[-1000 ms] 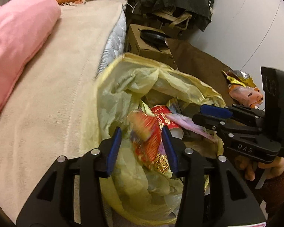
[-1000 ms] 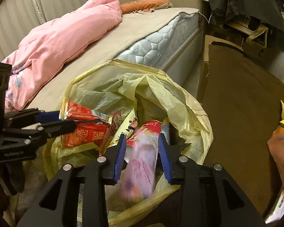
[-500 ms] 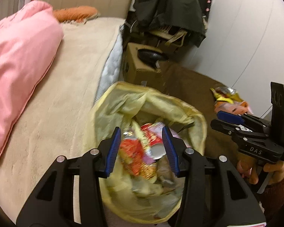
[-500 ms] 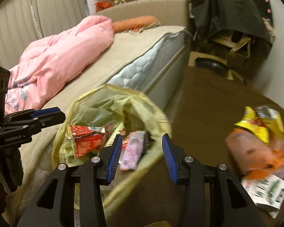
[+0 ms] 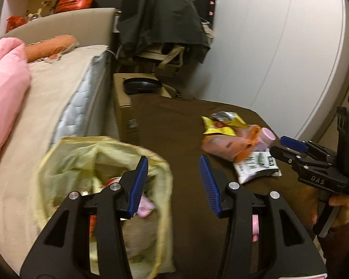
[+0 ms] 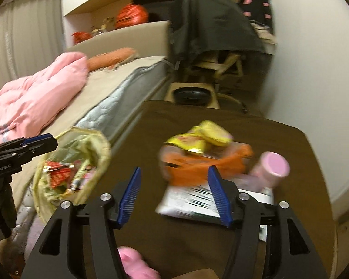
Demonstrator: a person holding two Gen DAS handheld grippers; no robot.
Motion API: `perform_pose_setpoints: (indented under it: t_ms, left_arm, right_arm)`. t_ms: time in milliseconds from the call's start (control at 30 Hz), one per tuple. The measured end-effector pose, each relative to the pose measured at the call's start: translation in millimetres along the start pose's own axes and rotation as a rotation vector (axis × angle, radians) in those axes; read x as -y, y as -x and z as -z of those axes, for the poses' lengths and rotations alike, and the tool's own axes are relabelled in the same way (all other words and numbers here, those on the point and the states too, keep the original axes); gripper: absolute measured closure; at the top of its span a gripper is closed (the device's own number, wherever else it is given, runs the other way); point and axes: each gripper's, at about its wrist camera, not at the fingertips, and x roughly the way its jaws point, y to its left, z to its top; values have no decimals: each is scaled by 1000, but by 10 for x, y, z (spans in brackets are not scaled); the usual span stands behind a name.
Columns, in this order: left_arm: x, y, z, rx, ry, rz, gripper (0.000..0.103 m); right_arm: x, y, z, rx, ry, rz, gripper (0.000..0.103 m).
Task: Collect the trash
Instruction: 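Move both open tools back over the table toward the remaining trash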
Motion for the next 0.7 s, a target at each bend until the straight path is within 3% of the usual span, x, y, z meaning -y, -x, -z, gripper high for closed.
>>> perform_pose_setpoints:
  t_ms: [300, 533, 700]
  left_arm:
    - [450, -405, -23, 6, -34, 88, 53]
    - [584, -1024, -267, -60, -61, 189, 46]
    - [526, -1305, -607, -48, -63, 127, 45]
  right_arm:
    - [673, 250, 185, 33, -66, 99, 40]
    - [993, 172, 246, -19, -51, 168, 40]
    - [1083, 10, 169, -41, -76, 141, 40]
